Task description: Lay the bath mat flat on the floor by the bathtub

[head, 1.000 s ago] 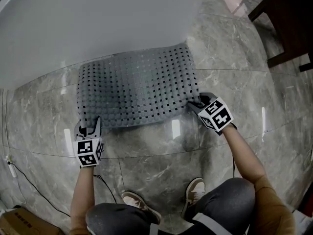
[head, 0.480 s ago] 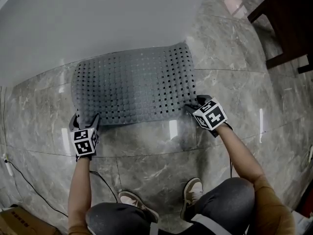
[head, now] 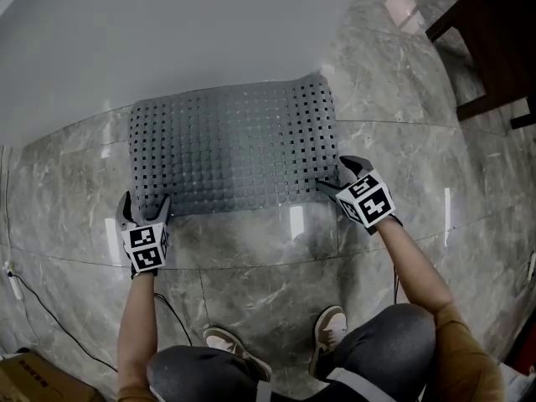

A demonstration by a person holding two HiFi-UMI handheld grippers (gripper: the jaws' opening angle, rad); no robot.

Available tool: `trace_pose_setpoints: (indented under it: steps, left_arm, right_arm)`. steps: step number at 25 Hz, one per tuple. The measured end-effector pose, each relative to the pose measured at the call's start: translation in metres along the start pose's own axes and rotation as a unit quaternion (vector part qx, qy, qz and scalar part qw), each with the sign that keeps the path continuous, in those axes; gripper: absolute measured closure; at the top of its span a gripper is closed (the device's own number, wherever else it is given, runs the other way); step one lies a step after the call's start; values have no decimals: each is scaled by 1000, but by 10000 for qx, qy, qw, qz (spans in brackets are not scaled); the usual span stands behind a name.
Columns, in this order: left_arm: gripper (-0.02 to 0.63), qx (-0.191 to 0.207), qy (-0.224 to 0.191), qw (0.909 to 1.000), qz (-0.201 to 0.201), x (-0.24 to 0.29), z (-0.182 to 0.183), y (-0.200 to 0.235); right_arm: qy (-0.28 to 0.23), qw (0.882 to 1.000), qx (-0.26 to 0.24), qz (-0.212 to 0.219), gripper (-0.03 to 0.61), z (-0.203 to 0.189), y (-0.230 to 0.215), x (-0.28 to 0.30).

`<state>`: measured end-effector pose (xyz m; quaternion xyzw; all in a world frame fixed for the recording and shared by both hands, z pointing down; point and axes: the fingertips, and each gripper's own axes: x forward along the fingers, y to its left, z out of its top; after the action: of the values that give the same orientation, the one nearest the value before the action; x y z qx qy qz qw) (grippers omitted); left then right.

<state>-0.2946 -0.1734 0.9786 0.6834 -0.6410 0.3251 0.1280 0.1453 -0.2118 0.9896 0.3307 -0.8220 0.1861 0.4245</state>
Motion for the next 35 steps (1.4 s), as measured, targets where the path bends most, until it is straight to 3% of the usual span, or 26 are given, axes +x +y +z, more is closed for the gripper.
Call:
trace_pose_setpoints:
  steps: [4, 6, 10, 16, 18, 29, 35]
  left_arm:
    - [259, 130, -54, 9999, 39, -5, 7, -5]
    - [338, 102, -42, 9999, 85, -5, 8, -4]
    - [454, -35, -73, 9999, 140, -3, 8, -1]
    - [562, 3, -164, 9998, 110, -2, 11, -5]
    - [604, 58, -143, 9998, 124, -2, 11, -5]
    - [609, -3, -208, 9998, 19, 6, 21, -2]
    - [609, -278, -258, 9992, 87, -4, 21, 5]
  right_arm:
    - [-303, 9994, 89, -158, 247, 12, -3, -2]
    - [-400, 9987, 55, -325, 372, 16, -5, -4]
    - [-597, 9965, -2, -588, 483, 26, -10, -6]
    - [-753, 9941, 13, -784, 571, 36, -11, -5]
    - [-814, 9934, -30, -807, 574, 39, -10, -6]
    - [-1103, 9901, 108, -866, 574, 61, -9, -10]
    - [-1274, 9870, 184, -958, 574, 76, -5, -28]
